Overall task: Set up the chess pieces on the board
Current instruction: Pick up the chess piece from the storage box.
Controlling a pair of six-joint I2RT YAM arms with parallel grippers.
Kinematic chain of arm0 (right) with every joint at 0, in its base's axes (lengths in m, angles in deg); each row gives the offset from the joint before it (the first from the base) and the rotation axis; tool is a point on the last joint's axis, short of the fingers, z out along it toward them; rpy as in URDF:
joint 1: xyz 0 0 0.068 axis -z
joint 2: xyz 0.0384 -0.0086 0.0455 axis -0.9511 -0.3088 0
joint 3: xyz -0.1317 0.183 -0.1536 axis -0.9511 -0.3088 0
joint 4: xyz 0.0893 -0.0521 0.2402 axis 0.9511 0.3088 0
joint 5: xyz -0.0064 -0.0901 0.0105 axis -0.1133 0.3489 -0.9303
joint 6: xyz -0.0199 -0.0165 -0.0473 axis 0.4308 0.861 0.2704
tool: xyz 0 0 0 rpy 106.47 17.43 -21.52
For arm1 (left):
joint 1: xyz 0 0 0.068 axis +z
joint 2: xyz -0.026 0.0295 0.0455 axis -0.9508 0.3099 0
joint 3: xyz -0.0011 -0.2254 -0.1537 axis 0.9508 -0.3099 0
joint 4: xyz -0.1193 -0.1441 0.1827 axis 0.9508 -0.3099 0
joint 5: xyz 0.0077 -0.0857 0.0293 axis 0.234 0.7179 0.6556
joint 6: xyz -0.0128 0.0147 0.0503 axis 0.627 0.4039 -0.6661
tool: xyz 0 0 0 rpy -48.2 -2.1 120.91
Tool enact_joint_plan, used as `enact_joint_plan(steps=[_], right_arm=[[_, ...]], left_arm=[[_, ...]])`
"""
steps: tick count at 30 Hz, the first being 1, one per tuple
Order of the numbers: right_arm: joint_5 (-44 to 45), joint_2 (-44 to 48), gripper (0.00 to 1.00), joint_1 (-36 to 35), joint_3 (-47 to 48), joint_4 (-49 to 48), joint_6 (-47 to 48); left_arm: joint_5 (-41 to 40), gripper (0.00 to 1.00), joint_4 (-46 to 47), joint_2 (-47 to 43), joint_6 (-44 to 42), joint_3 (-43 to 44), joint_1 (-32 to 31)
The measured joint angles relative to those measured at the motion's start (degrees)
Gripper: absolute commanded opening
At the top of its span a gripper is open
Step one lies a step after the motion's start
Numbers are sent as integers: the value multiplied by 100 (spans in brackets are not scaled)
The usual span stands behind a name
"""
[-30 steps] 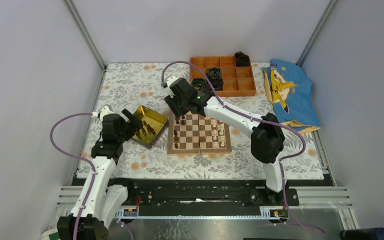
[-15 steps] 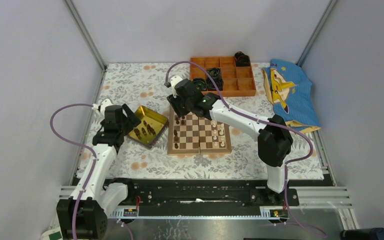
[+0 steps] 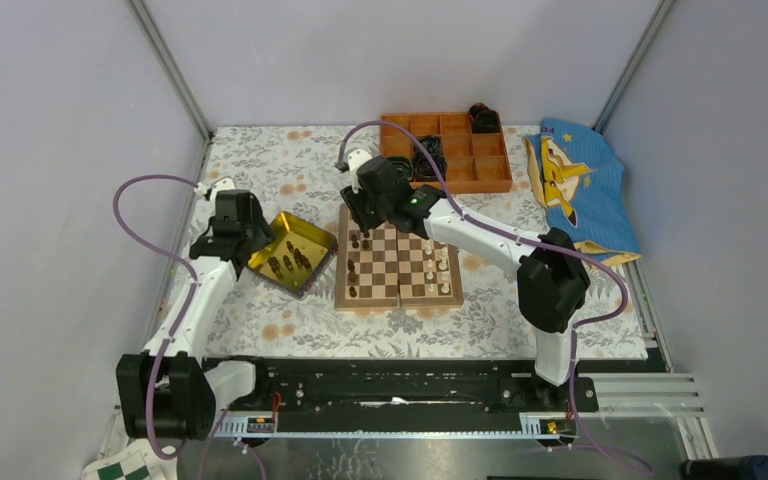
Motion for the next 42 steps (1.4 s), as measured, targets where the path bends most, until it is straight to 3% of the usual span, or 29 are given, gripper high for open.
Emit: enact_joint_plan(steps=[9,13,17,42], right_arm=[[-105,92,42,17,-151,-133,-44],[-109,105,42,31,-203,-175,-66],[-109,114,42,39,-271,-214,-79],[-254,151,40,90,-385,-306,-85]], left_arm=[[4,58,-236,417,-243,0,-7],[4,50,-306,586,-321,0,-50],[9,49,-352,791,-398,0,-122],[48,44,-455,1587,-466,79,-229]])
